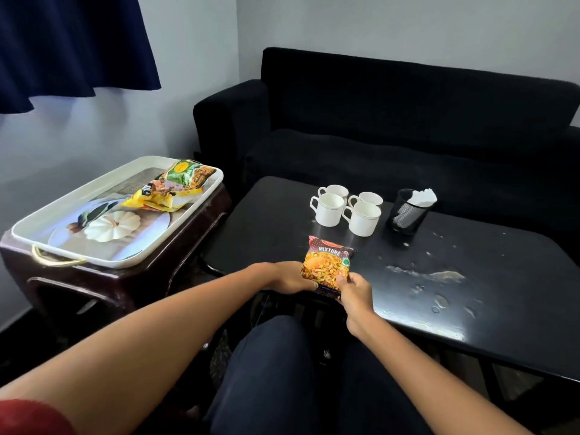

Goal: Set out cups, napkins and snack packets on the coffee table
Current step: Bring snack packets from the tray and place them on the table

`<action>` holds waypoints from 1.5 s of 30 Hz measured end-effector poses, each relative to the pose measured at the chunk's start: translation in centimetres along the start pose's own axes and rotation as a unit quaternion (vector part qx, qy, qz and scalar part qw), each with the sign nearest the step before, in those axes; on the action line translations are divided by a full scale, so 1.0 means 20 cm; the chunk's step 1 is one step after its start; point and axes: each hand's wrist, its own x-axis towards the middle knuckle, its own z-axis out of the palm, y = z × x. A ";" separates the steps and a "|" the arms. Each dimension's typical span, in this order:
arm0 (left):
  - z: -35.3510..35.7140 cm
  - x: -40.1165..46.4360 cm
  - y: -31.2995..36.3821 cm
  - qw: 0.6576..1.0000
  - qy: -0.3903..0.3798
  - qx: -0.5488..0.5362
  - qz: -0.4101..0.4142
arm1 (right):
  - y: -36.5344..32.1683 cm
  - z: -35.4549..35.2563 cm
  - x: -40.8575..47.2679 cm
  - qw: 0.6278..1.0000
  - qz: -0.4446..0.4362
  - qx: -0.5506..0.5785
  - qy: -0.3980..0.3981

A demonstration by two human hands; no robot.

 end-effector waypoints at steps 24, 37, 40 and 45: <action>0.01 -0.02 -0.03 0.964 0.066 0.256 -0.026 | 0.13 0.04 0.02 0.765 -0.325 -0.549 -0.086; -0.05 0.00 -0.13 0.965 0.068 0.242 -0.068 | 0.03 0.18 0.21 0.741 -0.309 -0.586 -0.113; -0.05 0.00 -0.13 0.966 0.067 0.240 -0.069 | 0.02 0.20 0.22 0.737 -0.307 -0.590 -0.116; -0.06 0.00 -0.13 0.967 0.077 0.237 -0.063 | 0.00 0.20 0.22 0.728 -0.310 -0.600 -0.117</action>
